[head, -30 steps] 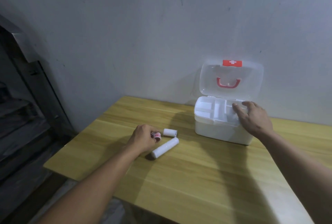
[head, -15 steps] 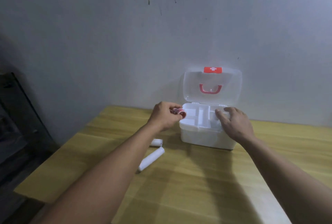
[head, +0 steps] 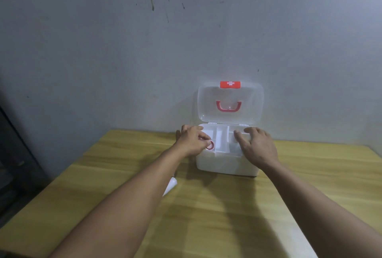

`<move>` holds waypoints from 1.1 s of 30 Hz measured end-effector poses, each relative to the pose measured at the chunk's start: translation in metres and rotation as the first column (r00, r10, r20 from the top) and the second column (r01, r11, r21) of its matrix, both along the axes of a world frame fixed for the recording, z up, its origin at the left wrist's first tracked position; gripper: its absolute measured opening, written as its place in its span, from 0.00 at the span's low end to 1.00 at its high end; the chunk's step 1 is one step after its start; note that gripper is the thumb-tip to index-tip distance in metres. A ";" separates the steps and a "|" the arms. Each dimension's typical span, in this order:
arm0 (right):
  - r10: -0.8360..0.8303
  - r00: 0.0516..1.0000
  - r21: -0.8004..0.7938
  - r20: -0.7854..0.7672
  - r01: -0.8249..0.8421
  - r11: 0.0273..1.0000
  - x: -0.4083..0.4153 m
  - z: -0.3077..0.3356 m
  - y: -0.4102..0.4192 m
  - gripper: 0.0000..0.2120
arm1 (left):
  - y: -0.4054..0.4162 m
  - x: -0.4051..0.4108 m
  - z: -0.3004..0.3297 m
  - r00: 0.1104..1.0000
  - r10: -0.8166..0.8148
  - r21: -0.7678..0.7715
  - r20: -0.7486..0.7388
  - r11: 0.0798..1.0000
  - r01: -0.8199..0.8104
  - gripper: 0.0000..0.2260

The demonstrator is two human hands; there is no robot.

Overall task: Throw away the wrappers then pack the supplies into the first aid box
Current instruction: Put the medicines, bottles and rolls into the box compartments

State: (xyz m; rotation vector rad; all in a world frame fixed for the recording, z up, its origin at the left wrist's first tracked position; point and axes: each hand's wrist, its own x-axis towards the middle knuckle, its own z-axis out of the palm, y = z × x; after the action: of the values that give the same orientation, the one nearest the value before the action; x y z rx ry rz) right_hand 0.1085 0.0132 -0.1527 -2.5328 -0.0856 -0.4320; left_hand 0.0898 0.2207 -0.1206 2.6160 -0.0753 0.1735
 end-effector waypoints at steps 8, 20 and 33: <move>-0.007 1.000 0.027 -0.008 0.008 1.000 -0.004 0.003 0.001 0.28 | 0.009 -0.001 -0.018 0.986 0.022 -0.227 0.168 0.974 0.017 0.13; -0.008 1.000 0.019 -0.011 0.009 1.000 -0.001 0.002 0.000 0.28 | 0.020 -0.011 -0.015 0.973 0.019 -0.089 0.232 0.996 0.002 0.20; -0.013 1.000 0.020 -0.025 0.013 1.000 0.004 -0.004 -0.002 0.30 | 0.088 -0.083 -0.059 0.951 0.082 0.265 -0.297 0.964 0.000 0.36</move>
State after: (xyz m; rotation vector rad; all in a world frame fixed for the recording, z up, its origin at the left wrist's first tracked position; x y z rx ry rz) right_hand 0.1128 0.0115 -0.1564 -2.5190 -0.0554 -0.4048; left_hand 0.0064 0.3087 -0.1792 2.8760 0.0703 -0.2473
